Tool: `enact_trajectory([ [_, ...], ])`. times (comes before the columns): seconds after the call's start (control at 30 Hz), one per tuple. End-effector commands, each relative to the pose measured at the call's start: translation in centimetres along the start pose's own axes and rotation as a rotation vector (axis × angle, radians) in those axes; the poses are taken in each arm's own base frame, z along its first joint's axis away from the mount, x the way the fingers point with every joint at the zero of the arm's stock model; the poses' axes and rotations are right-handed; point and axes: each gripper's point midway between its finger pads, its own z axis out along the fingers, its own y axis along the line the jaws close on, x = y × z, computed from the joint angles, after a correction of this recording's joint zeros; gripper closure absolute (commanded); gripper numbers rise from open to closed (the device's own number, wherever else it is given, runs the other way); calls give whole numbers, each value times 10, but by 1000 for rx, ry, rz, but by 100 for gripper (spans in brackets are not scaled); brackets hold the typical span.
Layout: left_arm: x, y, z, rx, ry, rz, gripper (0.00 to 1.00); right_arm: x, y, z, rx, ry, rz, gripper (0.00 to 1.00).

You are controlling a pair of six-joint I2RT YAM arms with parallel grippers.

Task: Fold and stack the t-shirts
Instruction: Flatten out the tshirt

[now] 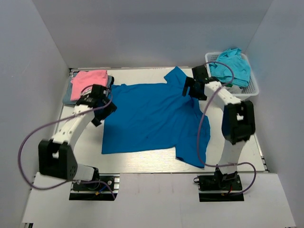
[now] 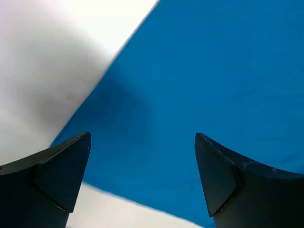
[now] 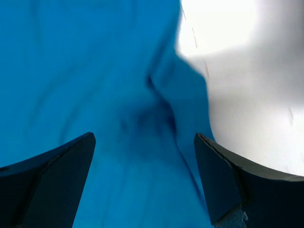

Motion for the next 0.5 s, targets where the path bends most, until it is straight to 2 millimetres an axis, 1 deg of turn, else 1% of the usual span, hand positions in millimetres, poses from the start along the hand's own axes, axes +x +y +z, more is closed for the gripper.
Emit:
enact_trajectory([
  [0.0,-7,-49,27,111,19,97,0,-47,18,28,-89,-61,8,10],
  [0.03,-8,-56,33,120,23,105,0,-48,19,33,-96,-56,14,10],
  [0.07,-7,-58,42,115,27,107,0,-48,22,47,-112,-56,19,10],
  [0.1,-9,-67,49,143,19,117,0,-47,27,49,-144,-43,20,10],
  [0.13,-11,-73,54,149,14,115,0,-43,27,63,-161,-15,46,10],
  [0.17,-4,-73,70,133,40,133,0,-45,29,67,-170,-19,46,10],
  [0.2,-5,-77,76,137,37,141,0,-46,26,71,-165,-17,52,10],
  [0.23,-9,-81,82,137,21,138,0,-46,22,82,-145,-16,71,10],
  [0.27,-10,-85,87,140,18,137,0,-46,21,86,-142,-14,76,10],
  [0.3,-4,-81,103,109,32,153,0,-47,19,91,-140,-18,87,10],
  [0.33,-6,-88,107,128,28,159,0,-43,19,97,-148,3,99,10],
  [0.4,-2,-87,116,111,42,164,0,-35,12,104,-130,27,119,10],
  [0.43,2,-83,120,94,57,169,0,-30,8,107,-112,36,130,10],
  [0.47,7,-78,124,75,74,175,0,-23,-3,110,-79,50,159,10],
])
